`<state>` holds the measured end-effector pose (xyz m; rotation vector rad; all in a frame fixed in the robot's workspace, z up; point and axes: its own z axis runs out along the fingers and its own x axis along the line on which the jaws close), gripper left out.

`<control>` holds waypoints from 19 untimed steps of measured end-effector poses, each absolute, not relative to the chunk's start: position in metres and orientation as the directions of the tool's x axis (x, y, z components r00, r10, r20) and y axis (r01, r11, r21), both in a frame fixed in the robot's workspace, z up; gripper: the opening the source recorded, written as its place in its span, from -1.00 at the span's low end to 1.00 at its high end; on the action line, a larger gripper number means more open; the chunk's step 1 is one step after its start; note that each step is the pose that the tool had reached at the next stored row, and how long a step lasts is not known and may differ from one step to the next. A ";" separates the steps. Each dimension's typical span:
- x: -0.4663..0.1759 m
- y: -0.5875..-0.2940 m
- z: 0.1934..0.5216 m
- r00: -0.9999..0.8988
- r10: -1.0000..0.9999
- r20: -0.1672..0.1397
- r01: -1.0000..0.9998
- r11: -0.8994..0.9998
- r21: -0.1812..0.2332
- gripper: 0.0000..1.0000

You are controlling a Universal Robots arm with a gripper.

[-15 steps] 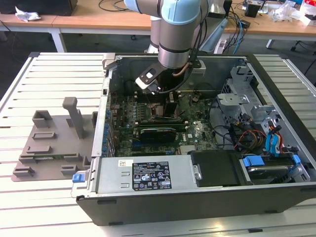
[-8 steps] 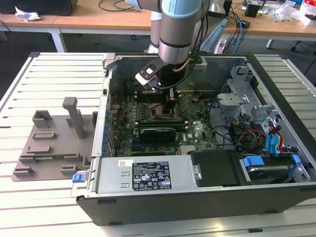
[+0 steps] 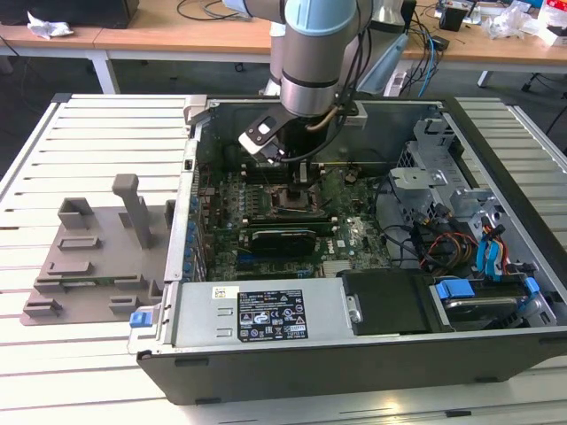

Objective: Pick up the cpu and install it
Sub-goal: 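Place the cpu into insertion slot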

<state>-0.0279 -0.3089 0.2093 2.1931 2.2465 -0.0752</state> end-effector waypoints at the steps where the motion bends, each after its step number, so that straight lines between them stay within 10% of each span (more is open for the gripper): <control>1: -0.028 -0.309 0.208 -0.025 0.999 -0.034 0.999 0.023 -0.033 -0.79; 19: -0.021 -0.309 0.233 -0.027 0.999 -0.033 0.999 0.026 -0.034 -0.79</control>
